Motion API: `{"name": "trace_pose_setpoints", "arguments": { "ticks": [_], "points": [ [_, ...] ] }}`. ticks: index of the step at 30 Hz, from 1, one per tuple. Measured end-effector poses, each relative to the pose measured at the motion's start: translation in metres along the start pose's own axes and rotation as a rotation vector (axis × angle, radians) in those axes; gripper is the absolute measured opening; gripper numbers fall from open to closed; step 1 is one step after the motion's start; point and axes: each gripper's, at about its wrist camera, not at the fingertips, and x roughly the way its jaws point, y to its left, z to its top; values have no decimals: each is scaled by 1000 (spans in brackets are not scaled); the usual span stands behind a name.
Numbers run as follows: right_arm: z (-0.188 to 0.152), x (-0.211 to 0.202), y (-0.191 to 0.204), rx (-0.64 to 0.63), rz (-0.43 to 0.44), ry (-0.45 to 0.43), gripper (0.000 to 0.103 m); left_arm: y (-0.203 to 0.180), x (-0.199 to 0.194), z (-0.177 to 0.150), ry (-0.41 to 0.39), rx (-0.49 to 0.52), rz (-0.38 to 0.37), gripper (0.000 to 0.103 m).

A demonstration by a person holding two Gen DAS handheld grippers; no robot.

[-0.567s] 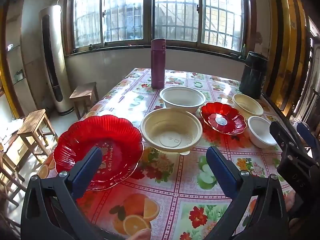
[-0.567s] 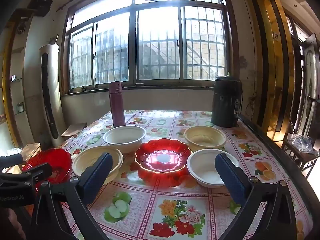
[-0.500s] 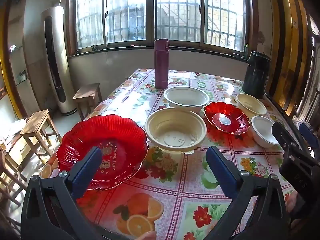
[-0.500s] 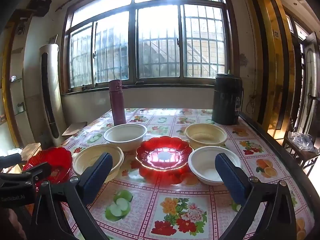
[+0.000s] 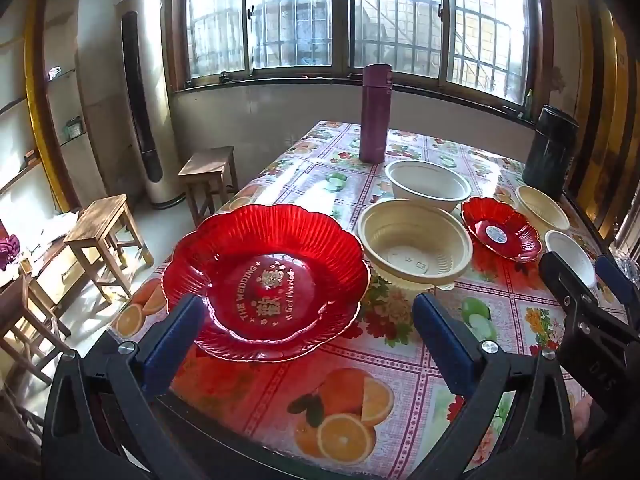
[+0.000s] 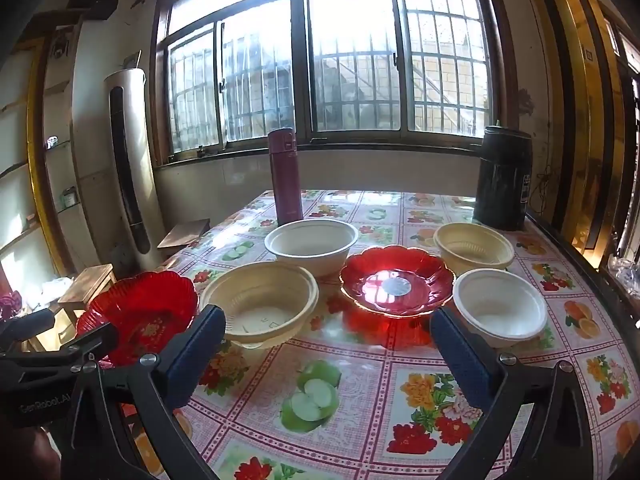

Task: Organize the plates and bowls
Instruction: 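Move both grippers toward the large red 'THE WEDDING' plate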

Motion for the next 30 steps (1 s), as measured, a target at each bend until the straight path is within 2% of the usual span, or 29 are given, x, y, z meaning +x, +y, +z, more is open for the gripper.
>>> {"name": "trace_pose_setpoints", "arguments": {
  "ticks": [9,17,30],
  "points": [
    [3,9,44,-54,84,36,103,47,22,-7,32,-65,77,103],
    [6,26,90,-83,145,83,103,96,36,0,57,-147,191,103],
    [-3,62,124,-85,171,200,103,130,70,7,139,-182,199,103]
  ]
}}
